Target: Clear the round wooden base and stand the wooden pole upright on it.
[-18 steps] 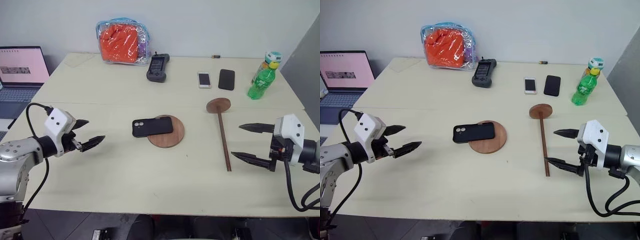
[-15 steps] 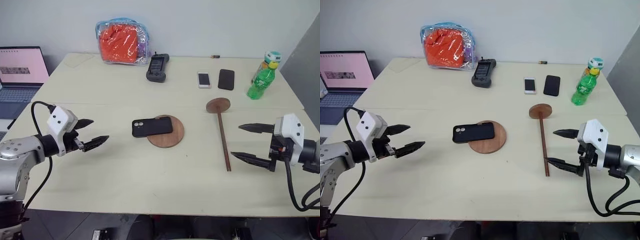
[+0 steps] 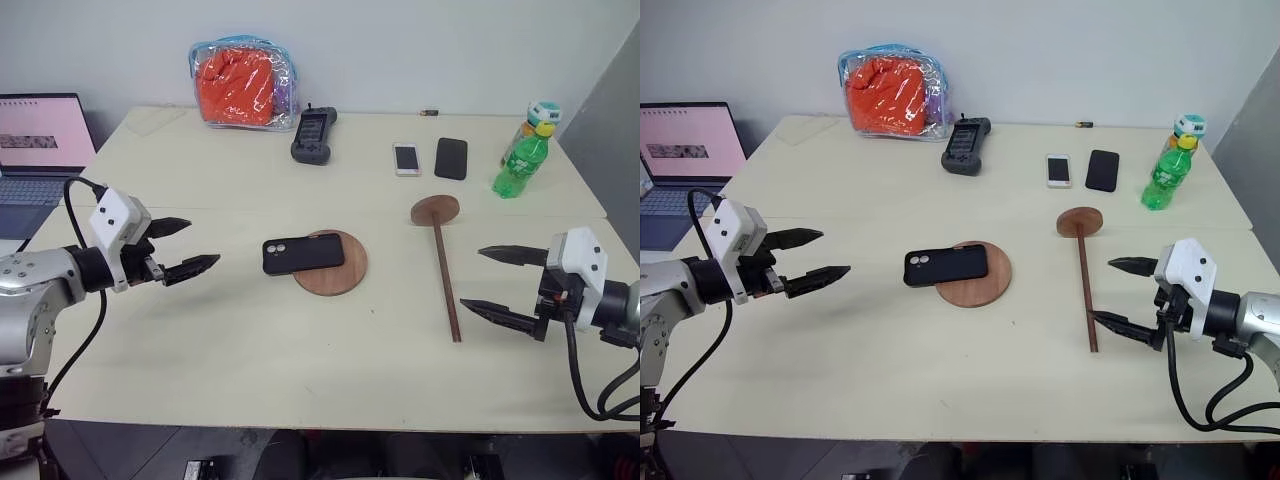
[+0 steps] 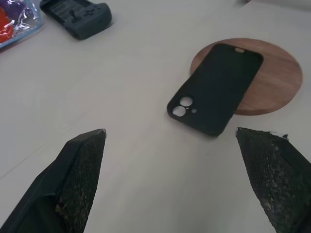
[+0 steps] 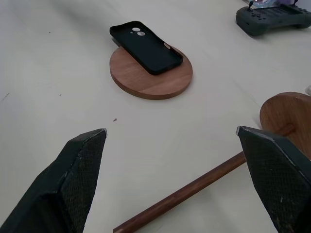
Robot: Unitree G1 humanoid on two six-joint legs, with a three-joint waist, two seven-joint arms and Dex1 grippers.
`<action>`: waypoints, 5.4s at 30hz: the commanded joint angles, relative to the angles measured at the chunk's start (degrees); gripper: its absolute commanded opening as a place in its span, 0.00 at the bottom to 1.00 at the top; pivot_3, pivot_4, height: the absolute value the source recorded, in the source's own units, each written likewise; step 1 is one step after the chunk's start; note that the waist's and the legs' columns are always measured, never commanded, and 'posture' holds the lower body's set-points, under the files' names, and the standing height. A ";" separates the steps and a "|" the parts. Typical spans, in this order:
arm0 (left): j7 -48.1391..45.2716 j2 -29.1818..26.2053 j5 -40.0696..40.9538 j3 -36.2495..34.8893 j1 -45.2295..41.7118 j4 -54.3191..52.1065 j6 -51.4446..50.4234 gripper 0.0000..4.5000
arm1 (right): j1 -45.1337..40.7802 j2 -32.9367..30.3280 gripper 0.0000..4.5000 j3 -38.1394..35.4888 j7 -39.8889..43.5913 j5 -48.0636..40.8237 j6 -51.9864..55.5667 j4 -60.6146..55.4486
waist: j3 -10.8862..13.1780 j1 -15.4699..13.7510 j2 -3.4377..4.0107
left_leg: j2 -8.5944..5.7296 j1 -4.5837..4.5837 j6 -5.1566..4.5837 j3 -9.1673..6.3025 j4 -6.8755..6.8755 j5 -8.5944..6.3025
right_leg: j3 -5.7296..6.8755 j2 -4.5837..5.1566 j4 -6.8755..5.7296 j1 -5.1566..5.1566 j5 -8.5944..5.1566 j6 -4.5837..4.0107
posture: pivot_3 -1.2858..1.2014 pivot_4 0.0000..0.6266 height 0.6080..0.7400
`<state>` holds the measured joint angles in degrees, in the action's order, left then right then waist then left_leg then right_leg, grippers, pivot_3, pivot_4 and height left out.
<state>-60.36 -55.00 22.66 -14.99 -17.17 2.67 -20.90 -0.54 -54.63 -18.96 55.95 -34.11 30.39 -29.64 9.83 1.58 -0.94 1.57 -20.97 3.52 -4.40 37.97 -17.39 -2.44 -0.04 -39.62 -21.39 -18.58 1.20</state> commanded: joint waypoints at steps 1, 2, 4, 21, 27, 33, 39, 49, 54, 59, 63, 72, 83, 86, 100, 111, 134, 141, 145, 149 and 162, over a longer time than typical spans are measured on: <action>-1.31 0.06 -2.26 2.99 -3.35 0.68 3.90 0.99 | 2.04 -0.26 1.00 -2.83 -0.79 -0.65 0.48 -3.77 | 0.00 -0.15 0.00 | 0.00 0.00 0.00 -0.01 0.01 0.00 | 0.00 -0.01 0.01 0.01 0.00 0.00 | 0.52 0.24 1.00; -1.93 0.36 -2.51 4.02 -4.18 0.74 4.28 0.99 | 2.73 -0.12 1.00 -3.54 -1.45 -1.26 1.41 -5.16 | 0.00 -0.23 -0.01 | 0.01 -0.03 0.00 -0.02 0.00 0.00 | 0.01 -0.01 0.03 0.01 0.00 0.00 | 0.52 0.24 1.00; -3.74 1.20 -2.20 6.37 -5.98 0.60 4.22 0.99 | 3.69 0.39 1.00 -4.54 -2.78 -2.49 2.62 -7.25 | 0.01 -0.28 -0.01 | 0.00 -0.08 0.00 -0.02 0.01 0.00 | 0.02 -0.02 0.07 0.00 0.00 0.00 | 0.52 0.24 1.00; -11.70 16.35 -20.67 31.56 -26.32 21.36 19.99 0.99 | -0.75 1.09 1.00 1.68 -17.44 -9.28 16.32 -19.63 | 0.01 0.10 -0.03 | -0.12 -0.09 -0.02 0.00 0.08 -0.01 | 0.03 -0.40 0.00 -0.03 0.00 -0.01 | 0.52 0.24 1.00; -10.32 22.56 -23.30 32.95 -30.88 30.52 22.23 0.84 | -1.52 1.06 1.00 2.59 -18.09 -9.95 16.66 -20.27 | 0.01 0.01 -0.04 | -0.15 -0.15 -0.03 -0.02 0.12 -0.01 | 0.09 -0.39 -0.02 -0.06 0.01 -0.01 | 0.52 0.24 1.00; -10.91 24.45 -25.51 33.57 -31.88 34.27 23.70 0.54 | -0.76 0.62 1.00 2.15 -18.20 -10.40 16.43 -20.87 | 0.02 0.15 -0.04 | -0.14 -0.18 -0.03 -0.03 0.13 -0.01 | 0.09 -0.40 -0.05 -0.10 0.01 -0.01 | 0.52 0.24 1.00; -11.66 25.04 -26.95 34.10 -31.28 34.46 24.17 0.28 | -1.01 0.09 1.00 1.85 -18.04 -10.40 16.21 -21.08 | 0.01 0.05 -0.05 | -0.14 -0.14 -0.03 -0.04 0.17 -0.01 | 0.08 -0.40 -0.14 -0.07 0.01 -0.01 | 0.52 0.24 1.00; -13.39 25.03 -26.68 33.49 -30.94 33.38 23.52 0.01 | -1.24 -1.49 1.00 0.50 -14.89 -12.18 15.59 -19.91 | 0.01 0.05 -0.05 | -0.14 -0.11 -0.03 -0.03 0.17 -0.01 | 0.08 -0.40 -0.15 -0.05 0.01 -0.01 | 0.52 0.24 1.00; -13.54 24.66 -24.12 31.34 -30.73 29.56 20.66 0.01 | -2.00 -2.14 1.00 0.12 -13.80 -13.94 15.81 -19.49 | 0.01 0.05 -0.06 | -0.14 -0.11 -0.03 -0.03 0.17 -0.01 | 0.08 -0.40 -0.16 -0.06 0.01 -0.01 | 0.52 0.24 1.00; -8.47 19.62 -25.14 27.58 -30.24 25.52 17.81 0.01 | -4.36 -4.33 1.00 2.03 -10.72 -14.81 15.53 -18.51 | 0.02 0.15 -0.06 | -0.12 -0.12 -0.03 -0.03 0.18 -0.01 | 0.06 -0.40 -0.18 -0.09 0.01 -0.01 | 0.52 0.24 1.00; 0.60 14.08 -27.01 22.93 -29.19 27.15 15.63 0.01 | -11.73 -3.43 1.00 8.28 -9.71 -11.93 13.28 -14.68 | 0.12 0.89 -0.20 | 0.03 -0.03 -0.03 -0.06 0.14 -0.01 | 0.00 -0.46 -0.28 -0.16 0.01 -0.02 | 0.52 0.24 1.00; 16.55 6.17 -25.39 9.07 -21.73 30.70 8.53 0.01 | -28.94 6.35 1.00 23.24 -8.41 -4.49 9.42 -4.85 | 0.12 0.27 -0.24 | 0.09 -0.59 -0.01 -0.18 0.34 0.00 | 0.09 -0.34 -0.35 -0.63 0.01 -0.01 | 0.52 0.24 1.00; 24.87 8.05 -20.61 2.24 -19.21 38.90 5.58 0.01 | -35.02 11.27 1.00 27.94 -4.41 0.02 6.98 0.16 | 0.12 -0.80 -0.26 | -0.07 -1.15 -0.02 -0.35 0.88 -0.01 | 0.33 0.17 -0.53 -0.92 0.03 -0.03 | 0.52 0.24 1.00; 26.04 8.57 -19.39 1.57 -20.50 40.78 4.12 0.09 | -35.05 11.34 1.00 27.65 -4.17 -0.03 7.25 -0.14 | 0.11 -0.61 -0.27 | -0.04 -1.15 -0.02 -0.36 0.88 -0.01 | 0.32 0.19 -0.54 -0.93 0.03 -0.02 | 0.52 0.24 1.00; 22.71 6.72 -11.84 -2.58 -10.36 17.66 -1.32 0.67 | -31.63 8.13 1.00 24.07 -3.94 -0.43 7.91 -1.37 | 0.11 0.20 -0.27 | 0.04 -1.14 -0.01 -0.42 0.85 0.00 | 0.18 0.20 -0.58 -0.96 0.03 -0.02 | 0.52 0.24 1.00; 0.55 2.11 5.58 5.62 -7.92 -14.86 -12.48 0.71 | -17.12 0.00 1.00 9.59 -7.12 -2.34 14.34 -4.81 | 0.14 -1.15 -0.24 | -0.09 -1.12 -0.03 -0.29 0.84 -0.01 | 0.25 0.21 -0.51 -0.81 0.03 -0.02 | 0.52 0.24 1.00; -10.76 13.85 -4.31 27.26 -17.57 -9.47 0.14 0.71 | -49.98 18.47 1.00 23.85 -33.21 9.42 44.91 36.42 | 0.18 0.38 -0.14 | -0.03 -0.97 -0.05 0.03 0.84 -0.02 | -0.05 -0.41 -0.78 -0.99 0.04 -0.06 | 0.52 0.24 1.00; -8.86 16.63 -5.81 28.07 -17.11 -9.84 1.54 0.71 | -60.81 22.59 1.00 29.11 -28.67 16.70 36.62 61.12 | 0.18 0.10 -0.14 | -0.04 -1.47 -0.02 0.09 0.88 -0.01 | -0.02 -0.35 -0.83 -1.48 0.04 -0.05 | 0.52 0.24 1.00; -7.55 18.37 -6.12 27.42 -17.43 -9.08 1.95 0.72 | -64.14 24.08 0.96 29.80 -26.50 19.45 33.18 69.44 | 0.18 0.35 -0.14 | -0.02 -1.82 0.17 0.23 1.01 0.12 | -0.06 -0.26 -1.15 -1.95 0.04 -0.05 | 0.52 0.24 1.00; -7.10 19.01 -5.14 26.27 -17.03 -8.70 1.78 0.72 | -66.28 24.67 0.78 29.12 -24.80 20.72 32.69 72.84 | 0.18 0.44 -0.13 | -0.01 -1.81 0.17 0.24 1.01 0.12 | -0.06 -0.22 -1.22 -1.99 0.04 -0.05 | 0.52 0.24 1.00; -4.32 20.12 -6.00 25.92 -17.49 -7.00 2.55 0.72 | -68.23 26.52 0.09 22.30 -26.32 20.13 38.03 74.31 | 0.18 0.38 -0.13 | -0.02 -1.81 0.17 0.22 1.01 0.12 | -0.04 -0.11 -1.24 -1.99 0.04 -0.06 | 0.52 0.24 1.00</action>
<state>-65.34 -34.79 16.61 12.88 -34.12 -3.46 -19.27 -67.06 -27.91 6.08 30.82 -13.93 67.28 45.30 10.01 1.96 -1.07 1.55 -22.78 3.69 -4.18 38.98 -17.27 -2.47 -0.14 -40.87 -23.39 -18.54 1.14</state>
